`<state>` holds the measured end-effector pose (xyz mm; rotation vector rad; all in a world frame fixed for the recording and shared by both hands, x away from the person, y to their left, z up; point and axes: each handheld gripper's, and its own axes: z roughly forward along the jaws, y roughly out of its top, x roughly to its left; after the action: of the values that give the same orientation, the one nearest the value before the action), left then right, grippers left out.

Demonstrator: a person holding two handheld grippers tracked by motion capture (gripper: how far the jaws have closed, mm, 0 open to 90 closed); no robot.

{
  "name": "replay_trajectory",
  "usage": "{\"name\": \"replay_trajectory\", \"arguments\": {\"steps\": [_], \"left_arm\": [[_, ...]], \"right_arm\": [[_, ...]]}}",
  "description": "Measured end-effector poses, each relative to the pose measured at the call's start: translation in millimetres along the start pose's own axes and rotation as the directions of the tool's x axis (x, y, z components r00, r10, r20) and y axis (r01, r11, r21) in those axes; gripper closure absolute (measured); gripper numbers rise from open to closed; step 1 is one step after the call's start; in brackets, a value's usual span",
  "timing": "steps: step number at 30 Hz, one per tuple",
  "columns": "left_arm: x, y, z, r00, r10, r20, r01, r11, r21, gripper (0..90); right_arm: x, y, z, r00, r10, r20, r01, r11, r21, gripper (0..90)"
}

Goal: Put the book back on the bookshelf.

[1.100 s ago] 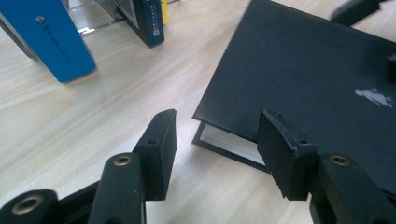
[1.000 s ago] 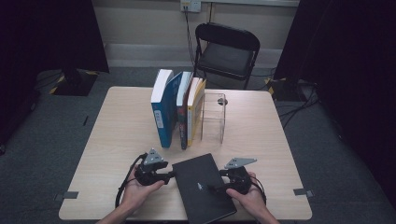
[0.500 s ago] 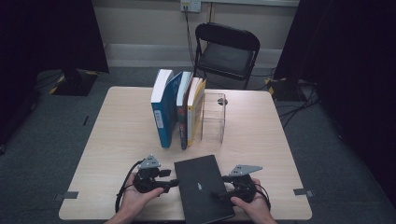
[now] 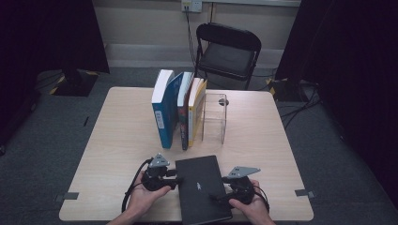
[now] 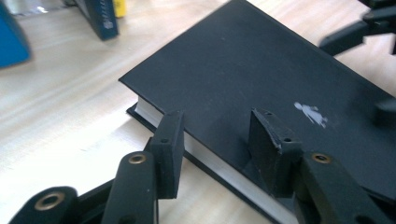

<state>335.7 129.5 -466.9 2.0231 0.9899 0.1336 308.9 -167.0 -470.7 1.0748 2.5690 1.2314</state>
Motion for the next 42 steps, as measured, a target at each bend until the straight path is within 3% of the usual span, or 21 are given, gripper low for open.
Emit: {"name": "replay_trajectory", "arguments": {"steps": [8,11,12,15,16,19,20,22,23,25,27,28,30,39,40,41,42], "left_arm": [[15.0,3.6,0.1,0.9980,-0.059,0.022,0.060,0.9981,-0.017,44.7],[17.2,3.5,-0.1,0.9968,-0.074,0.029,0.074,0.9971,-0.014,45.8],[18.4,2.4,2.2,0.9943,-0.098,0.041,0.098,0.9951,0.004,42.1],[20.1,2.3,4.0,0.9920,-0.118,0.045,0.117,0.9928,0.022,37.0],[21.1,2.8,5.3,0.9881,-0.146,0.048,0.145,0.9892,0.022,37.0],[22.7,9.1,9.9,0.9877,-0.149,0.045,0.148,0.9884,0.035,35.0],[23.6,11.4,12.2,0.9831,-0.173,0.059,0.172,0.9846,0.030,34.4],[22.0,9.4,14.6,0.9825,-0.177,0.057,0.176,0.9840,0.031,33.5],[21.1,7.8,16.4,0.9772,-0.200,0.071,0.197,0.9794,0.044,33.0],[19.4,7.0,16.9,0.9763,-0.204,0.073,0.200,0.9783,0.054,30.9],[17.3,6.6,15.8,0.9800,-0.189,0.062,0.186,0.9811,0.054,31.5],[18.8,5.9,15.8,0.9719,-0.225,0.069,0.222,0.9739,0.046,32.7],[21.7,5.1,14.4,0.9658,-0.249,0.074,0.246,0.9682,0.046,36.3],[25.8,3.8,12.9,0.9564,-0.274,0.102,0.270,0.9616,0.051,40.4],[28.6,4.4,9.9,0.9466,-0.298,0.122,0.296,0.9545,0.040,42.9],[29.0,4.9,8.7,0.9411,-0.308,0.139,0.307,0.9512,0.033,43.2],[29.5,5.5,7.1,0.9443,-0.298,0.139,0.296,0.9545,0.034,43.7]], "right_arm": [[8.6,2.5,5.6,0.9992,-0.024,-0.031,0.024,1.000,-0.005,20.5],[7.1,3.8,5.0,0.9992,-0.029,-0.026,0.029,0.999,-0.018,26.4],[2.0,7.1,5.6,0.9993,-0.021,-0.032,0.020,0.999,-0.029,28.5],[-1.3,11.3,8.5,0.9997,-0.023,-0.012,0.023,0.999,-0.027,26.9],[-2.4,13.2,10.2,0.9995,-0.028,-0.014,0.028,0.999,-0.024,26.4],[-5.2,21.6,15.8,0.9992,-0.039,0.013,0.039,0.999,-0.024,24.2],[-7.5,23.4,17.2,0.9994,-0.029,0.019,0.030,0.999,-0.042,25.6],[-9.2,21.7,17.6,0.9997,-0.019,0.016,0.020,0.998,-0.058,25.2],[-10.0,20.8,18.0,0.9998,-0.015,0.016,0.016,0.998,-0.057,25.3],[-10.0,20.2,18.2,0.9997,-0.015,0.019,0.016,0.998,-0.056,25.5],[-9.9,19.2,19.1,0.9997,-0.011,0.022,0.012,0.998,-0.060,23.9],[-8.9,18.6,19.3,0.9996,-0.014,0.025,0.016,0.998,-0.063,23.9],[-8.7,18.2,18.5,0.9997,-0.013,0.022,0.014,0.998,-0.066,24.6],[-10.7,16.3,18.2,0.9999,-0.007,0.015,0.008,0.998,-0.069,24.8],[-11.4,15.9,18.4,0.9999,-0.005,0.012,0.006,0.997,-0.072,24.4],[-11.6,15.8,18.3,0.9999,-0.003,0.011,0.004,0.997,-0.073,24.4],[-11.9,15.7,18.0,1.0000,0.000,0.007,0.000,0.997,-0.076,24.3]]}}
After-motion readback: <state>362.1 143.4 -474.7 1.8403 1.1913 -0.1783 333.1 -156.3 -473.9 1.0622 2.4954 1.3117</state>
